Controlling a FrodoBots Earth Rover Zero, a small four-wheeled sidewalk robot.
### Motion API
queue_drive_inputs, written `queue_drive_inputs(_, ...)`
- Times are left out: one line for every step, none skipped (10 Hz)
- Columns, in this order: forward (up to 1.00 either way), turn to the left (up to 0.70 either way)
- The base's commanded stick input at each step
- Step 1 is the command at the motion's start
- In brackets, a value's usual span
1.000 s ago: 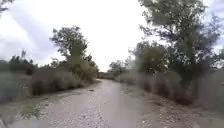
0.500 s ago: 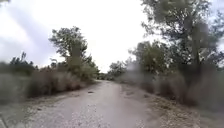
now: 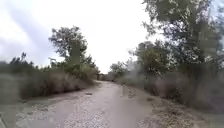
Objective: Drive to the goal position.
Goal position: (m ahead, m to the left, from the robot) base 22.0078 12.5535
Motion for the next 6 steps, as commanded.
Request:
queue_drive_inputs(0.45,0.00)
queue_drive_inputs(0.45,0.00)
queue_drive_inputs(0.45,0.00)
queue_drive_inputs(0.45,0.00)
queue_drive_inputs(0.45,0.00)
queue_drive_inputs(0.45,0.00)
